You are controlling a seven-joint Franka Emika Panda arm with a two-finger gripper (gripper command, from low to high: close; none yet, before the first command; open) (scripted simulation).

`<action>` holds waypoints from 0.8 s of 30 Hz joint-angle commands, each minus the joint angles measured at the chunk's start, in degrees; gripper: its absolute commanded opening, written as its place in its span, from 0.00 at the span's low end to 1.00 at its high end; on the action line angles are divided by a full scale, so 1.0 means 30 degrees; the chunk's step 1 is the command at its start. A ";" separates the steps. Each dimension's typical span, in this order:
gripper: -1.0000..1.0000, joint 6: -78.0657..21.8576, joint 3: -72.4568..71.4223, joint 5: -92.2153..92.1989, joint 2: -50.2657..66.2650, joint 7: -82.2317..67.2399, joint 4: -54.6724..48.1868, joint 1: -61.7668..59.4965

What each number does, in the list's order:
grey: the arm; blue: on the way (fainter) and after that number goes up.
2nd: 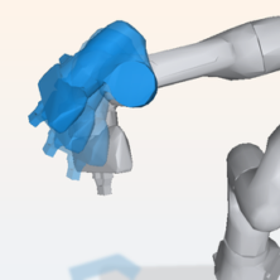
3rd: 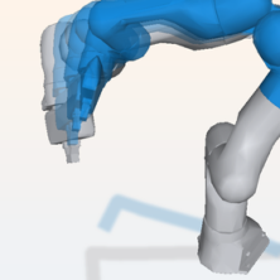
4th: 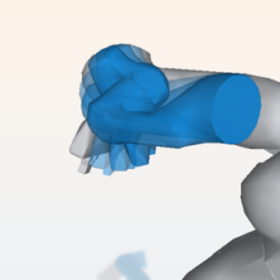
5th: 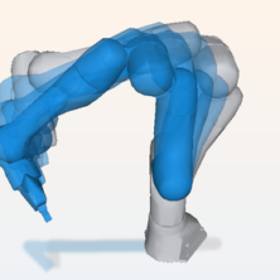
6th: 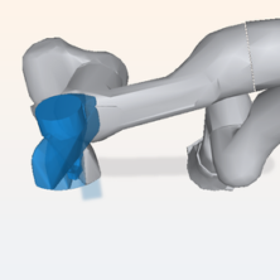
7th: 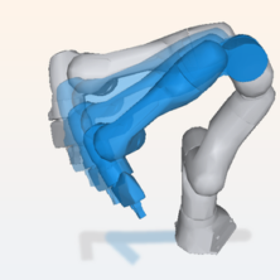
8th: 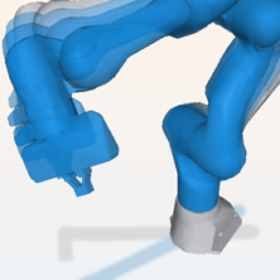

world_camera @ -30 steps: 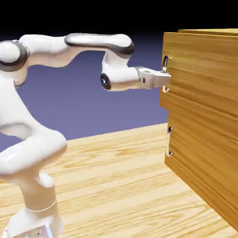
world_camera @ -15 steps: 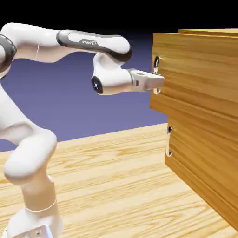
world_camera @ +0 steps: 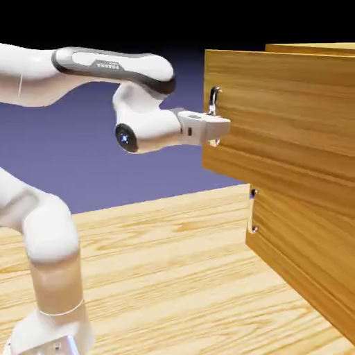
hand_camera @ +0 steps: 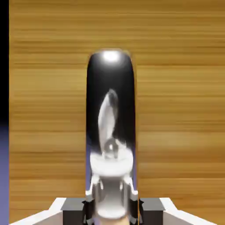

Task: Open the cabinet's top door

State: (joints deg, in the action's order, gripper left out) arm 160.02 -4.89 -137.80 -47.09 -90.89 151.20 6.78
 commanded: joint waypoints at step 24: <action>0.00 -0.3270 0.7407 1.9939 -1.0053 1.3415 0.6128 0.1407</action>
State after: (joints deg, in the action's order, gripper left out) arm 150.15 17.34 -78.04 -77.22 -50.65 169.59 11.00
